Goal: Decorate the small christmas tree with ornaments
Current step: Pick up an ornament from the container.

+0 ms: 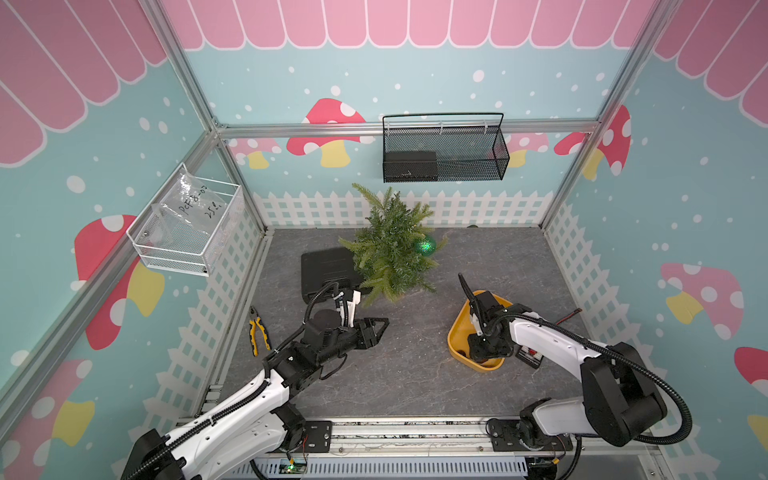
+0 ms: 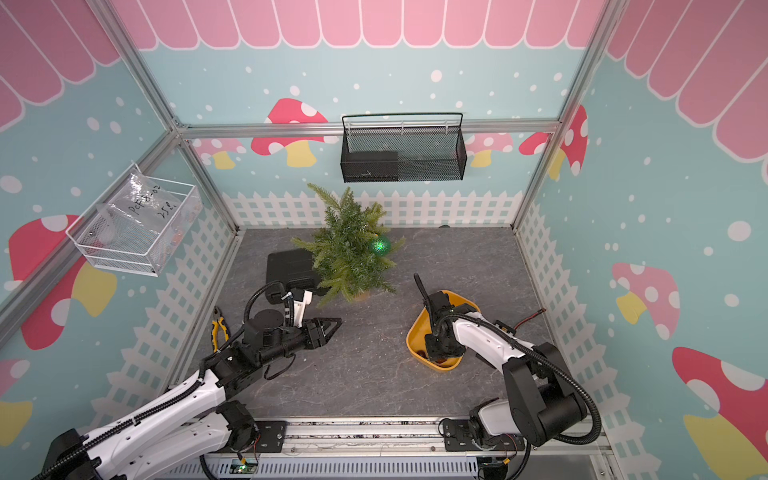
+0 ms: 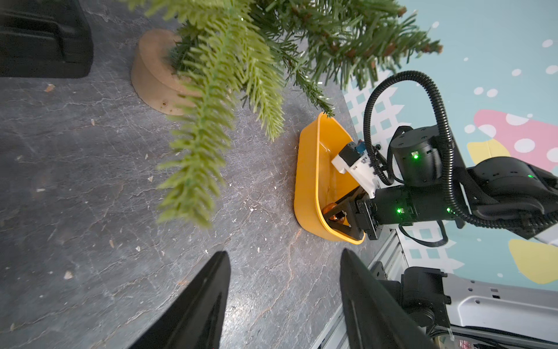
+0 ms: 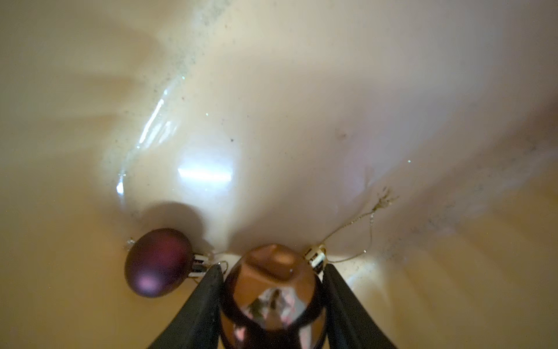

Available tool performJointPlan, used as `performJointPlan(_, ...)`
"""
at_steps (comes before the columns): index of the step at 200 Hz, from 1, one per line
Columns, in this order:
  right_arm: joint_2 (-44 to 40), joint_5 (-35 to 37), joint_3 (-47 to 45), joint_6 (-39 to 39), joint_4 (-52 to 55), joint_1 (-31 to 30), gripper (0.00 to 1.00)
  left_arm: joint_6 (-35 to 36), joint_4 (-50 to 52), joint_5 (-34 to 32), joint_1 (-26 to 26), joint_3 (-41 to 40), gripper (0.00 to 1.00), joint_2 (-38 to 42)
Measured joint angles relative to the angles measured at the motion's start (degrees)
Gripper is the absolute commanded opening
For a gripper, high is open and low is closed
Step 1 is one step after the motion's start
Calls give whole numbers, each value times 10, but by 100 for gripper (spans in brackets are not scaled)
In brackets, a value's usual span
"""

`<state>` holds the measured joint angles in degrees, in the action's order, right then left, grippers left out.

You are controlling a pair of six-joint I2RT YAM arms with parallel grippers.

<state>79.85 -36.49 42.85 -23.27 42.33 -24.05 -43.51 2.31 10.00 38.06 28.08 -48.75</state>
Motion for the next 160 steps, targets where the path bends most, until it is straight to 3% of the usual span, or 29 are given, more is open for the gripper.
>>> performJointPlan(54,-8,32,21,-6,-12,1,42,0,1,0,0,0,61,5)
performJointPlan(98,-68,69,74,-17,-36,19,41,0,5,0,0,2,61,2)
performJointPlan(160,-130,56,85,-20,-55,35,41,2,11,1,0,22,61,0)
